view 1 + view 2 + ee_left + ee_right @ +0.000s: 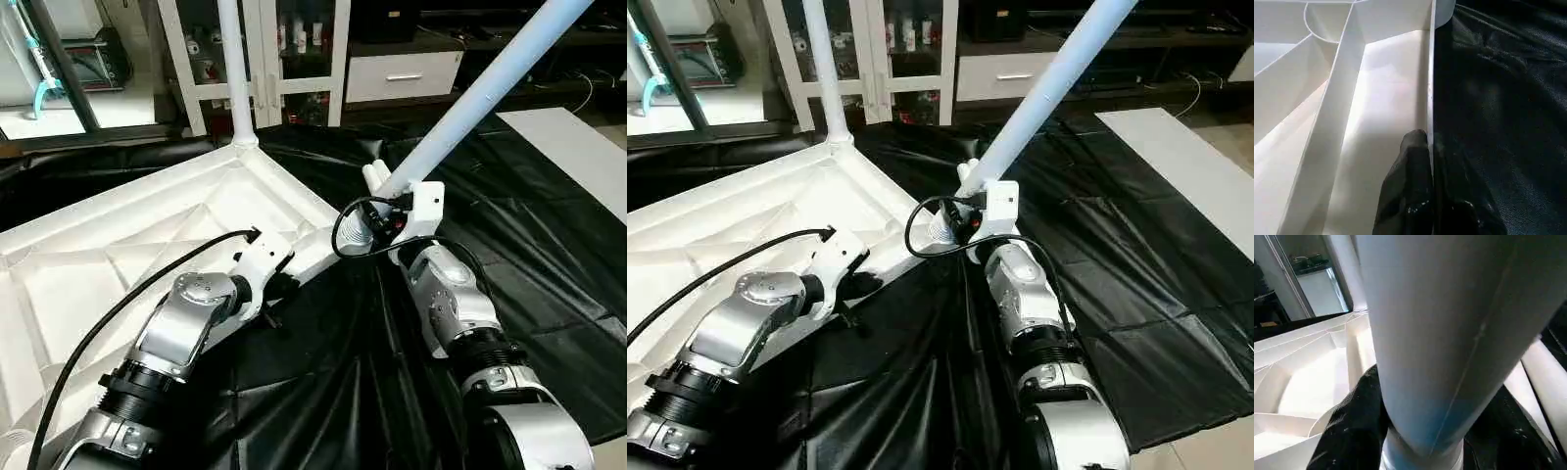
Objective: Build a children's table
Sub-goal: Insert table leg to table base
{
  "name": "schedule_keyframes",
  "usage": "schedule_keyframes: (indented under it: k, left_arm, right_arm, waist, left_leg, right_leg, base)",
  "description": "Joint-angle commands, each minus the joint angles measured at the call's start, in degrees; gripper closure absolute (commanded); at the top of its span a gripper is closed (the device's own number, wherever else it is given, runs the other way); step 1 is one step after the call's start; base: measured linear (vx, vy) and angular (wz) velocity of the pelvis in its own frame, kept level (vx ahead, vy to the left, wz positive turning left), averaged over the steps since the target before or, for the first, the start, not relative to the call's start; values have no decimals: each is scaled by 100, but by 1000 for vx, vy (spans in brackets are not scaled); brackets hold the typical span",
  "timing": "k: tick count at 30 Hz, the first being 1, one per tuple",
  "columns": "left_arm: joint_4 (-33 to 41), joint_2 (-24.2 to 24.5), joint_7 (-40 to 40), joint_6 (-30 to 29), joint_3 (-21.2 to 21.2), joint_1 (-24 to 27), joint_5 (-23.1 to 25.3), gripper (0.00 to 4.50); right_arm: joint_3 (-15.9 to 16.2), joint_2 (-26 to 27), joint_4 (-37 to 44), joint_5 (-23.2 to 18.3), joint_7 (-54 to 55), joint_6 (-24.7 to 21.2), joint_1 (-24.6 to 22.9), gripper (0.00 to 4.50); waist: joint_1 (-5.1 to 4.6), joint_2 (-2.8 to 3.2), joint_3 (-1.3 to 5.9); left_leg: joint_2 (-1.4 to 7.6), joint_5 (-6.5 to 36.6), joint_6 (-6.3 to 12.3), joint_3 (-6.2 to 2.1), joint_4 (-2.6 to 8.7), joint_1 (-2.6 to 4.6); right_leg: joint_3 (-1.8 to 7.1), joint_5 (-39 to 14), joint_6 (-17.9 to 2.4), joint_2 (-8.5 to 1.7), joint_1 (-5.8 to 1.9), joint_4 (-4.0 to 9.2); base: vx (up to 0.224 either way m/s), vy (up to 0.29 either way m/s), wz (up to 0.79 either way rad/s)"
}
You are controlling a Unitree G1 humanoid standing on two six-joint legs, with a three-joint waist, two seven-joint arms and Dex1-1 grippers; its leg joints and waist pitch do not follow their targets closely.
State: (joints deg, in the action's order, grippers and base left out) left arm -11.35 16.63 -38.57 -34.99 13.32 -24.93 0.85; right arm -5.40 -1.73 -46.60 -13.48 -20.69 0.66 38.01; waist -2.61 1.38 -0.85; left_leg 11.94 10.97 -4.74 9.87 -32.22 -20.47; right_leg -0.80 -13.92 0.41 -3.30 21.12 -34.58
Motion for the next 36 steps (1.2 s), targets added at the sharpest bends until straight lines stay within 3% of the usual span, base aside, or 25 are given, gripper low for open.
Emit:
schedule_keyframes:
  k: [1, 28, 29, 30, 31, 32, 33, 35, 36]
  left_arm:
    - [264, -43, 123, 322, -189, -148, -39, 450]
    - [264, -43, 123, 322, -189, -148, -39, 450]
    - [90, 152, -21, 874, -455, -255, -208, 405]
    - [-24, 250, -93, 1172, -607, -327, -303, 394]
    - [-66, 287, -120, 1285, -664, -354, -338, 394]
    - [-230, 364, -134, 1658, -900, -473, -463, 394]
    - [-256, 365, -112, 1722, -940, -497, -477, 375]
    - [-269, 351, -117, 1707, -965, -524, -504, 362]
    - [-269, 351, -117, 1707, -965, -524, -504, 362]
  right_arm:
    - [238, 158, -446, 89, -224, -559, -308, 266]
    - [238, 158, -446, 89, -224, -559, -308, 266]
    - [116, -252, 295, -113, -645, -577, -361, 266]
    - [44, -467, 671, -216, -848, -581, -383, 266]
    - [17, -548, 813, -255, -924, -582, -391, 266]
    - [-77, -787, 1209, -358, -1104, -577, -404, 266]
    - [-89, -812, 1239, -367, -1121, -570, -396, 266]
    - [-92, -813, 1218, -364, -1119, -562, -373, 266]
    - [-92, -813, 1218, -364, -1119, -562, -373, 266]
  waist:
    - [56, -20, 225]
    - [73, -23, 241]
    - [98, -27, 241]
    - [111, -41, 240]
    - [163, -44, 246]
    - [226, -18, 311]
    - [275, -14, 324]
    - [330, -20, 331]
    - [357, -23, 315]
  left_leg:
    - [68, 422, 415, 24, 255, 6]
    - [60, 340, 466, 22, 223, -1]
    - [52, 334, 478, 10, 224, -5]
    - [38, 327, 521, 15, 211, -12]
    - [19, 277, 554, 9, 192, -16]
    - [45, -30, 618, 6, 151, -6]
    - [55, -406, 707, 12, 107, -8]
    - [54, -695, 766, 19, 58, -30]
    - [50, -637, 741, 23, 48, -48]
  right_leg:
    - [130, 970, -1585, -280, -238, 302]
    - [130, 1100, -1606, -274, -243, 269]
    - [121, 1111, -1589, -269, -257, 271]
    - [130, 1153, -1562, -255, -272, 280]
    - [141, 1244, -1494, -242, -297, 281]
    - [148, 1819, -1511, -244, -298, 195]
    - [132, 2429, -1548, -219, -255, 118]
    - [113, 2879, -1618, -216, -226, 56]
    - [114, 2814, -1652, -232, -207, 46]
  base:
    - [0, 0, 0]
    - [0, 0, 0]
    - [0, 0, 0]
    - [0, 0, 0]
    - [0, 0, 0]
    - [0, 0, 0]
    - [0, 0, 0]
    - [0, 0, 0]
    - [0, 0, 0]
